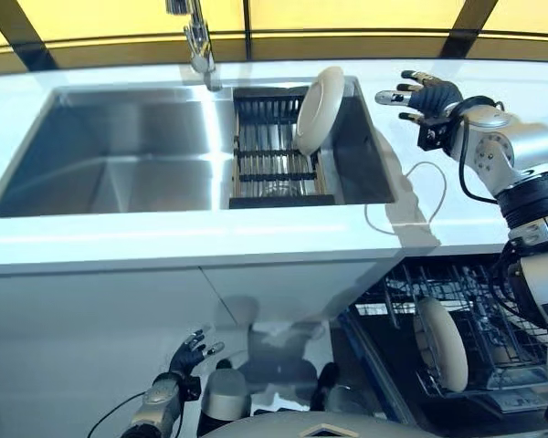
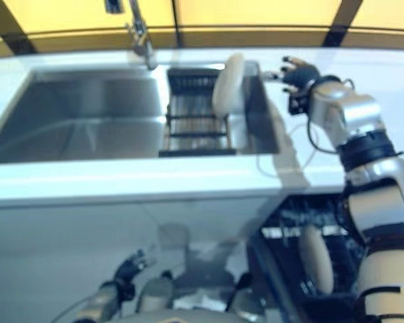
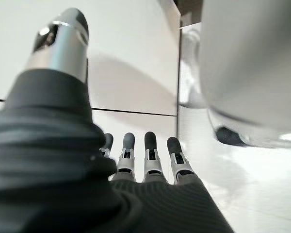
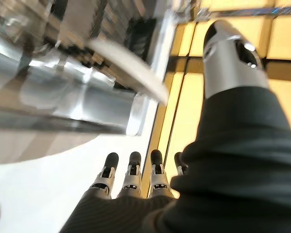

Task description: Take plates into dishwasher

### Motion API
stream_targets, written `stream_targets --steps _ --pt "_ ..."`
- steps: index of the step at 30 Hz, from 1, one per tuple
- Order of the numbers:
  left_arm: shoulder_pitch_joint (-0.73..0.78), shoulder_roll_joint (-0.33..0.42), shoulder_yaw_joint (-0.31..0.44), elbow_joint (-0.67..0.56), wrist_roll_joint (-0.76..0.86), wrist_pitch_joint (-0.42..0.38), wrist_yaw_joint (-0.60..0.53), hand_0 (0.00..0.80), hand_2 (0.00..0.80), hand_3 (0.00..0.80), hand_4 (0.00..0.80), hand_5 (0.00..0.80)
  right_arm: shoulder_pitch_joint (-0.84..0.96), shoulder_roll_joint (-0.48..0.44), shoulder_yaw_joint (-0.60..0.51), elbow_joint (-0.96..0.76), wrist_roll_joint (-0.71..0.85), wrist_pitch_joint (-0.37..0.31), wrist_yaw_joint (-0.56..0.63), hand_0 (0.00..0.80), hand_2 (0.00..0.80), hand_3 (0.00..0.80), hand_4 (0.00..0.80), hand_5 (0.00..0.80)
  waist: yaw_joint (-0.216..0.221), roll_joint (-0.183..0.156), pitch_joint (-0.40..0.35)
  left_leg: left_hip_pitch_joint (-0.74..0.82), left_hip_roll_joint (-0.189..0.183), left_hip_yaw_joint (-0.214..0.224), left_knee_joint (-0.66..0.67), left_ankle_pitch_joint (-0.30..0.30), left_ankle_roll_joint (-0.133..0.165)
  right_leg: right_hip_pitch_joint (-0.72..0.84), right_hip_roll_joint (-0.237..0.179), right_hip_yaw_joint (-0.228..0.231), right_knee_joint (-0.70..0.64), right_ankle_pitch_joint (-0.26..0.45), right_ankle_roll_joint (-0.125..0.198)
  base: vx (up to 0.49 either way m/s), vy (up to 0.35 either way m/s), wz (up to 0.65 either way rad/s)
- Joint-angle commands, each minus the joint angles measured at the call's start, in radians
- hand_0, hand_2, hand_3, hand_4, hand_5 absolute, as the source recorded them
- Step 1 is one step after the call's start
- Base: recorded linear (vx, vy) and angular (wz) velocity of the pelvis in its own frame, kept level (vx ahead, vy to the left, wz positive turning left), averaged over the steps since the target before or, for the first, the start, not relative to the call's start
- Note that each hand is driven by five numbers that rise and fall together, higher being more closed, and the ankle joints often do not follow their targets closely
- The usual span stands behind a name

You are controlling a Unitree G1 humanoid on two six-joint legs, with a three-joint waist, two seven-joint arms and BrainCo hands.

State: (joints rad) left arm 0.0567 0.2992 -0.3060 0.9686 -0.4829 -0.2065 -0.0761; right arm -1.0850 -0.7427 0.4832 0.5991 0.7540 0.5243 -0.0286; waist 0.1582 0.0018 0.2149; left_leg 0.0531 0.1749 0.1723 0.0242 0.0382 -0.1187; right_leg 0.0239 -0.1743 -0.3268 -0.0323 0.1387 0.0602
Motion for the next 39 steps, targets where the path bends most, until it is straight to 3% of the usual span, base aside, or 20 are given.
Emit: stream_targets --steps 1,3,7,14,39 --pt "-0.022 0.049 -0.042 0.001 0.033 -0.022 -0.005 0.0 0.0 0.0 0.0 0.0 -0.037 -0.012 -0.016 -0.063 -0.012 -0.045 -0.022 0.0 0.0 0.0 0.0 0.0 0.02 -0.063 -0.01 0.001 -0.027 0.061 -0.106 0.098 -0.009 0.044 -0.116 -0.059 0.048 0.002 0.133 0.034 0.091 -0.63" --pt "-0.017 0.064 -0.031 0.004 0.023 -0.03 -0.001 0.0 0.0 0.0 0.0 0.0 -0.027 -0.008 -0.028 -0.083 -0.007 -0.041 -0.019 0.0 0.0 0.0 0.0 0.0 0.027 -0.069 -0.017 0.003 -0.031 0.085 -0.111 0.088 -0.006 0.027 -0.114 -0.107 0.063 -0.005 0.134 -0.048 0.042 -0.33" --pt "-0.023 0.071 -0.027 0.004 0.003 -0.041 0.0 0.0 0.0 0.0 0.0 0.0 -0.026 -0.011 -0.035 -0.083 -0.011 -0.052 0.016 0.0 0.0 0.0 0.0 0.0 0.025 -0.077 -0.015 -0.006 -0.043 0.095 -0.111 0.064 0.005 -0.004 -0.12 -0.137 0.061 -0.001 0.134 -0.061 0.011 -0.01" --pt "-0.021 0.058 -0.071 0.004 0.002 -0.064 0.0 0.0 0.0 0.0 0.0 0.0 -0.061 0.026 -0.02 0.008 -0.004 -0.086 0.019 0.0 0.0 0.0 0.0 0.0 0.038 -0.074 -0.011 -0.012 -0.046 0.088 -0.111 0.052 0.013 -0.011 -0.118 -0.131 0.05 -0.004 0.124 0.008 0.005 0.02" --pt "0.035 0.065 -0.099 -0.018 -0.008 -0.076 -0.028 0.0 0.0 0.0 0.0 0.0 -0.275 0.049 0.008 0.303 0.029 -0.165 0.026 0.0 0.0 0.0 0.0 0.0 0.096 -0.028 -0.001 -0.04 -0.061 0.036 -0.111 0.05 0.013 -0.014 -0.143 -0.146 0.054 -0.011 0.136 0.044 0.025 0.06"
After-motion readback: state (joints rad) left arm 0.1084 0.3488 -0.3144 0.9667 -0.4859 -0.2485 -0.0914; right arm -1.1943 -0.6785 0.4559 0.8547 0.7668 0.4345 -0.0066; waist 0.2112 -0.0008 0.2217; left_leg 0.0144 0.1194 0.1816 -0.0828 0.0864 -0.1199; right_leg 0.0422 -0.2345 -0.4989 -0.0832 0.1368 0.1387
